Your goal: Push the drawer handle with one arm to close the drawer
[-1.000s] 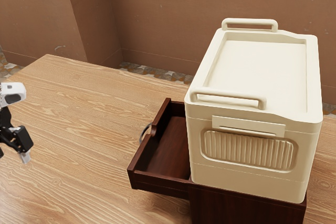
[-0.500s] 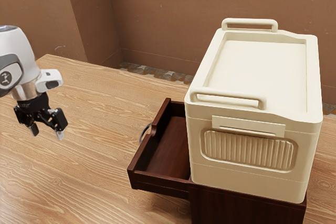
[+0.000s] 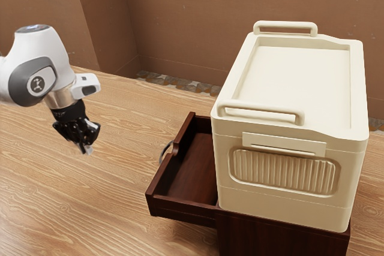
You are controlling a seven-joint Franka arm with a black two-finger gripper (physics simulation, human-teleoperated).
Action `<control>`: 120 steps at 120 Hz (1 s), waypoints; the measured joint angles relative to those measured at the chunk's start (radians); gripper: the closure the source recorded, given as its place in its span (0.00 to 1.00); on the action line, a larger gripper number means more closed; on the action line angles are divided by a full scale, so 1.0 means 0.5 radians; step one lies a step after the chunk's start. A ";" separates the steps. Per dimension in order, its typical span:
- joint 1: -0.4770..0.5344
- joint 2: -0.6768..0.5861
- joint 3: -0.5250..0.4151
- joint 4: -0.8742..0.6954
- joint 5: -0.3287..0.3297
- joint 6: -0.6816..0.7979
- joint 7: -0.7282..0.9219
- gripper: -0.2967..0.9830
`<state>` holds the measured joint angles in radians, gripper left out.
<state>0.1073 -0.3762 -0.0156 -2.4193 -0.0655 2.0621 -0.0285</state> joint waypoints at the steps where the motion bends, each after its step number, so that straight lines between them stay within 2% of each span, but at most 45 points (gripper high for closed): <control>1: -0.002 -0.001 -0.002 0.000 0.002 0.003 0.012 0.77; 24: -0.200 -0.051 0.013 -0.070 0.148 0.188 0.550 0.82; 35: -0.234 -0.044 0.081 -0.081 0.232 0.262 0.797 0.83; 53: -0.328 -0.015 0.113 -0.106 0.275 0.378 1.249 0.84; 62: -0.379 0.051 0.129 -0.102 0.222 0.428 1.462 0.84; 77: -0.397 0.140 0.135 -0.087 -0.018 0.481 1.771 0.84; 89: -0.414 0.222 0.135 -0.059 -0.148 0.502 1.979 0.84; 120: -0.512 0.391 0.132 0.064 -0.242 0.529 2.432 0.85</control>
<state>-0.1489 -0.1805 0.0506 -2.3871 -0.1862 2.3267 1.1873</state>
